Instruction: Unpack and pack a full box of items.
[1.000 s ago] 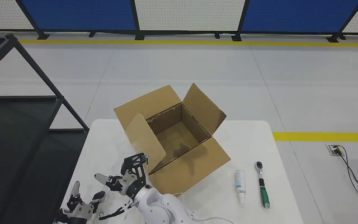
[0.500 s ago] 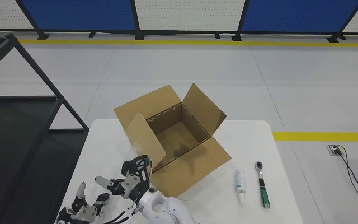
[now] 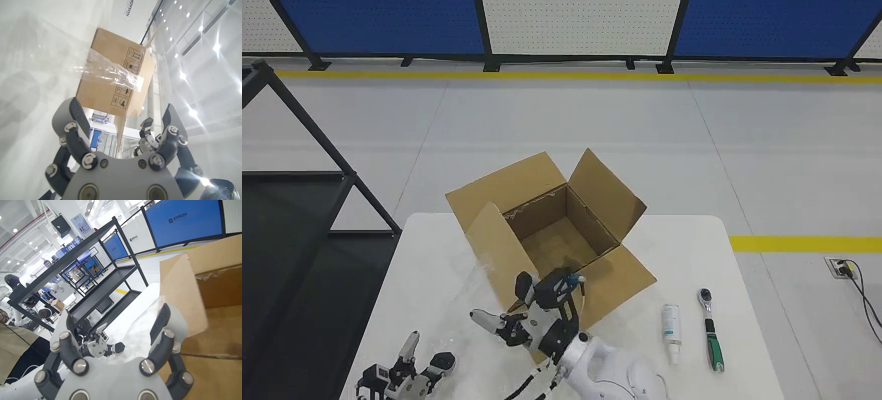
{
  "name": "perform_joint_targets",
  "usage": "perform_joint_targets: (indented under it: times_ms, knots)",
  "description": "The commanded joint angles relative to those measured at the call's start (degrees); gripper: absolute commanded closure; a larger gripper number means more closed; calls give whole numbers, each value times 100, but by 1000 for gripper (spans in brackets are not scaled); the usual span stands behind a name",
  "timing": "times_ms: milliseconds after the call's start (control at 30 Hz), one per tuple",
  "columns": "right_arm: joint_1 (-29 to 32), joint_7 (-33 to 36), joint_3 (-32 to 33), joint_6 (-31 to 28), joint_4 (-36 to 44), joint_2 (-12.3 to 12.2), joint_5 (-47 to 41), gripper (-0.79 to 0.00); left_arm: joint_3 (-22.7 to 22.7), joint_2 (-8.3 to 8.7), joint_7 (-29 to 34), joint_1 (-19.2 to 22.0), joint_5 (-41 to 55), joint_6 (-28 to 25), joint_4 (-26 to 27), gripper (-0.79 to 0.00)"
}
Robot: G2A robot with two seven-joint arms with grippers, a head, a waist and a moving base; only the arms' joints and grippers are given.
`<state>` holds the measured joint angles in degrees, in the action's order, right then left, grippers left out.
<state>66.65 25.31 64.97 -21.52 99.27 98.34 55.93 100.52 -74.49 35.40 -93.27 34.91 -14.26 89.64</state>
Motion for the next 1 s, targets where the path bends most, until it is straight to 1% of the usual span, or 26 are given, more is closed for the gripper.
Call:
perform_joint_targets:
  times_ms: [0, 33, 100, 200, 300, 400, 500, 600, 667, 767, 800, 833, 867, 967]
  knots:
    - [-78, 818, 308, -19, 116, -56, -551, -785, 5, 13, 189, -90, -80, -109, 117, -785]
    - [-142, 1167, 502, 255, 159, -83, -636, -785, 6, 17, 286, -138, -64, -147, 189, -785]
    - [-142, 1167, 502, 255, 159, -83, -636, -785, 45, 29, 458, -242, -30, -239, 332, -785]
    - [-142, 1167, 502, 255, 159, -83, -636, -785, 96, 36, 505, -369, 81, -258, 494, -785]
    - [-142, 1167, 502, 255, 159, -83, -636, -785, 100, 36, 489, -377, 90, -245, 506, -785]
    - [-206, 901, 617, 347, 62, -91, -770, -785, 100, 36, 489, -377, 90, -245, 506, -785]
    - [-352, 359, 1045, 472, 18, -131, -933, -785, 100, 36, 489, -377, 90, -245, 506, -785]
    - [-422, 85, 1483, 522, 81, -191, -920, -785, 71, 52, 597, -383, -66, -229, 587, -785]
    - [-496, 8, 1756, 496, 121, -234, -997, -785, 39, 66, 825, -420, -115, -271, 614, -785]
    - [-670, -50, 2187, 561, 86, -311, -891, -785, 12, 96, 1284, -462, -208, -394, 614, -785]
    - [-730, -36, 2310, 627, 35, -335, -833, -785, 7, 109, 1459, -472, -236, -431, 605, -785]
    - [-791, -30, 2448, 861, -32, -357, -710, -785, 16, 120, 1585, -478, -266, -478, 591, -785]
    - [-811, -27, 2481, 967, -53, -361, -691, -785, 26, 129, 1643, -482, -289, -525, 576, -785]
    - [-811, -27, 2481, 967, -53, -361, -691, -785, 44, 132, 1521, -482, -269, -534, 564, -785]
